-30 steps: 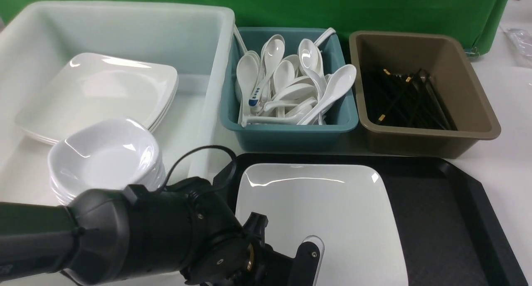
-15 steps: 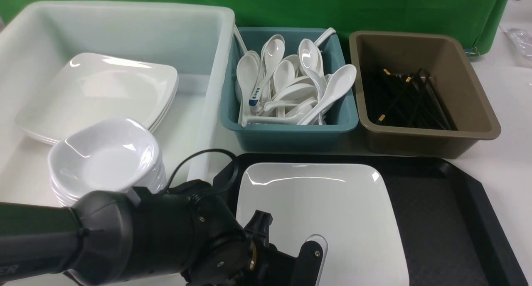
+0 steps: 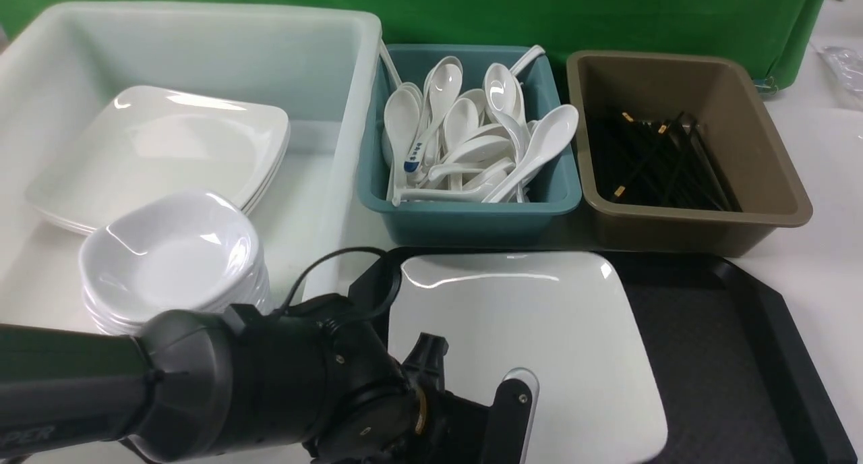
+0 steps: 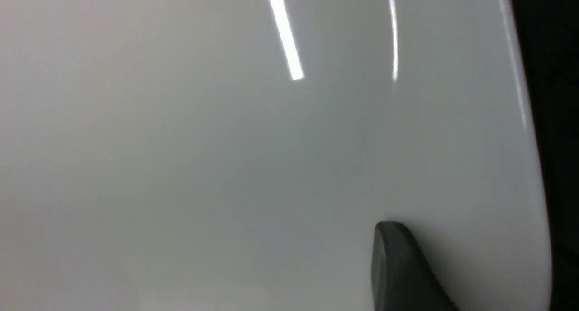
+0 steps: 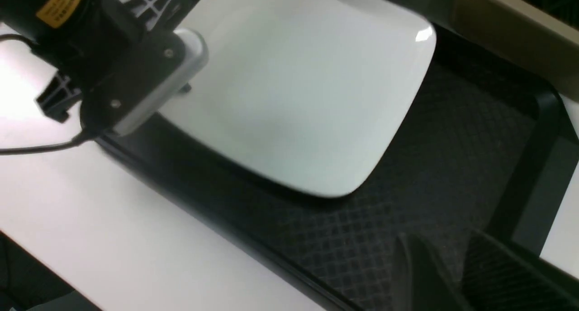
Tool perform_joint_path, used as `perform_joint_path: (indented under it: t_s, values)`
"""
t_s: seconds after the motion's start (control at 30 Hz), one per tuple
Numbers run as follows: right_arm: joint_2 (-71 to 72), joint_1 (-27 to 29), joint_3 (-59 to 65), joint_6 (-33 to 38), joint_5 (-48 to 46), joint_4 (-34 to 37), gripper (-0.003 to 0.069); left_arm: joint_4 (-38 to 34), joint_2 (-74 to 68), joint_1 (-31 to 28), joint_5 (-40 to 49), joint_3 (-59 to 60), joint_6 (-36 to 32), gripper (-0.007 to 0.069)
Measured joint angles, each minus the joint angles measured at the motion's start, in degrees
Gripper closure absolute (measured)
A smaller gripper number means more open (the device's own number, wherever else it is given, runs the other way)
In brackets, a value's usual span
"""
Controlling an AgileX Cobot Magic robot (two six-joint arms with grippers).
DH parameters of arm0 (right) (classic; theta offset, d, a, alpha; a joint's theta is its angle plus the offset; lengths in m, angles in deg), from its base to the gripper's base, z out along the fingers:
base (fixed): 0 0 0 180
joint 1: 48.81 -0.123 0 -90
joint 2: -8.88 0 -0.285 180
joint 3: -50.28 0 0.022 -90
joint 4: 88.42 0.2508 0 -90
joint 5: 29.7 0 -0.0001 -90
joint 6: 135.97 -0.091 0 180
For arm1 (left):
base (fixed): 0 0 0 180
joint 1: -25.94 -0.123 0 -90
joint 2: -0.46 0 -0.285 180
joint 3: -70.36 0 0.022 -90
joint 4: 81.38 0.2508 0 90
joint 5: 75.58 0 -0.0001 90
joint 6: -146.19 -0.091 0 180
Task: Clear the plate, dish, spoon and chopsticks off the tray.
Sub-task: Use the left arm to grab a plate from the dinner plate
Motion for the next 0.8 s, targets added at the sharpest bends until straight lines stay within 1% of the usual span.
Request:
perform_joint_path:
  t_s: [0.13, 0.23, 0.3, 0.37, 0.5, 0.57, 0.63, 0.67, 0.7, 0.73, 0.8]
  values:
    - [0.05, 0.0, 0.0, 0.0, 0.0, 0.0, 0.0463, 0.64, 0.01, 0.28, 0.11, -0.13, 0.85, 0.0394]
    - [0.05, 0.0, 0.0, 0.0, 0.0, 0.13, 0.0463, 0.71, 0.99, 1.09, 1.94, -0.39, 1.34, 0.0399]
    - [0.05, 0.0, 0.0, 0.0, 0.0, 0.13, 0.0463, 0.57, 2.46, 1.97, 2.89, -0.59, 1.55, 0.0431]
    - [0.05, 0.0, 0.0, 0.0, 0.0, 0.13, 0.0463, 0.3, 4.54, 3.1, 3.25, -0.87, 1.74, 0.0484]
    - [0.05, 0.0, 0.0, 0.0, 0.0, -0.17, 0.0463, -0.02, 9.81, 4.85, 4.35, -1.52, 2.22, 0.0564]
    - [0.05, 0.0, 0.0, -0.54, -0.05, -1.45, 0.0463, -0.05, 12.11, 5.41, 5.16, -1.73, 2.38, 0.0582]
    - [0.05, 0.0, 0.0, -2.98, -0.45, -3.79, 0.0463, -0.42, 14.31, 6.07, 6.04, -1.73, 2.44, 0.0596]
    - [0.05, 0.0, 0.0, -2.98, -0.45, -4.03, 0.0463, -0.42, 14.54, 6.07, 6.05, -1.73, 2.44, 0.0597]
    - [0.05, 0.0, 0.0, -4.94, -0.71, -5.82, 0.0463, -0.65, 16.46, 6.5, 6.65, -1.73, 2.5, 0.0604]
    - [0.05, 0.0, 0.0, -5.36, -0.77, -6.54, 0.0463, -0.86, 17.73, 6.71, 6.97, -1.73, 2.5, 0.0605]
    - [0.05, 0.0, 0.0, -6.05, -0.84, -7.07, 0.0463, -1.21, 19.47, 6.77, 7.34, -1.73, 2.64, 0.0606]
